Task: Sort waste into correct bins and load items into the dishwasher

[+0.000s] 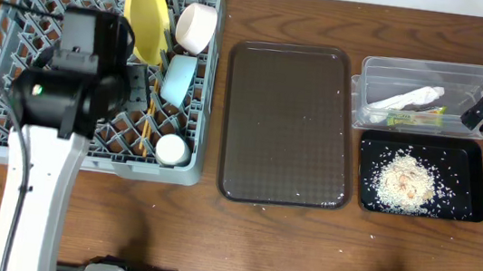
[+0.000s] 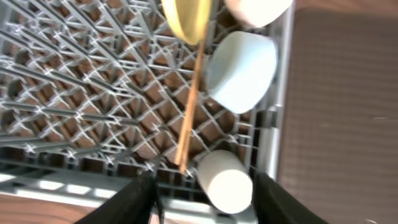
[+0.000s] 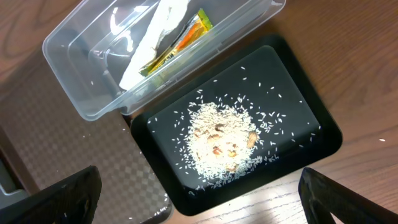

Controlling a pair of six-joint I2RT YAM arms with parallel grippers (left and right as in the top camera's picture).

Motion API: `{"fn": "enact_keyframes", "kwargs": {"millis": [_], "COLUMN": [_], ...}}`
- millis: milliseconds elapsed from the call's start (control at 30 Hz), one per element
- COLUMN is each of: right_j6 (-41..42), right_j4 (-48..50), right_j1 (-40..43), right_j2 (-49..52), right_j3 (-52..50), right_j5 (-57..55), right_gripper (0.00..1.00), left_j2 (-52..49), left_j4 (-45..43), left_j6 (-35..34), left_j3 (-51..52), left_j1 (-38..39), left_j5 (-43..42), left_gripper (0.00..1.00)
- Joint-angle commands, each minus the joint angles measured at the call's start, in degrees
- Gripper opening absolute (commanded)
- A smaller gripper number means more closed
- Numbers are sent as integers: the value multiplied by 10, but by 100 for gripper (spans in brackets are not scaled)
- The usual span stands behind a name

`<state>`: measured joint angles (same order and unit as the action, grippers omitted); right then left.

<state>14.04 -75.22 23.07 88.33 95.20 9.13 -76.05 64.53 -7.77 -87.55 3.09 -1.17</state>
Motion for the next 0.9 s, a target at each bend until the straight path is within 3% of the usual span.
{"fn": "enact_keyframes", "kwargs": {"millis": [0, 33, 133, 633, 867], "right_j6": [5, 5, 5, 5, 5], "right_j4": [0, 0, 0, 0, 0], "right_j1": [2, 2, 2, 2, 2], "right_j2": [-10, -10, -10, -10, -10], "right_j3": [6, 6, 6, 6, 6], "right_j5": [-3, -3, -3, -3, -3], "right_gripper": [99, 99, 99, 99, 99], "left_j2": [31, 42, 83, 213, 217], "left_j4": [22, 34, 73, 147, 176], "left_j6": [-59, -65, -95, -105, -62], "left_j3": [-1, -1, -1, -1, -1], "left_j1": [-1, -1, -1, -1, -1], "left_j5": [-38, -38, -39, -40, 32], "left_gripper": [72, 78, 84, 89, 90]}}
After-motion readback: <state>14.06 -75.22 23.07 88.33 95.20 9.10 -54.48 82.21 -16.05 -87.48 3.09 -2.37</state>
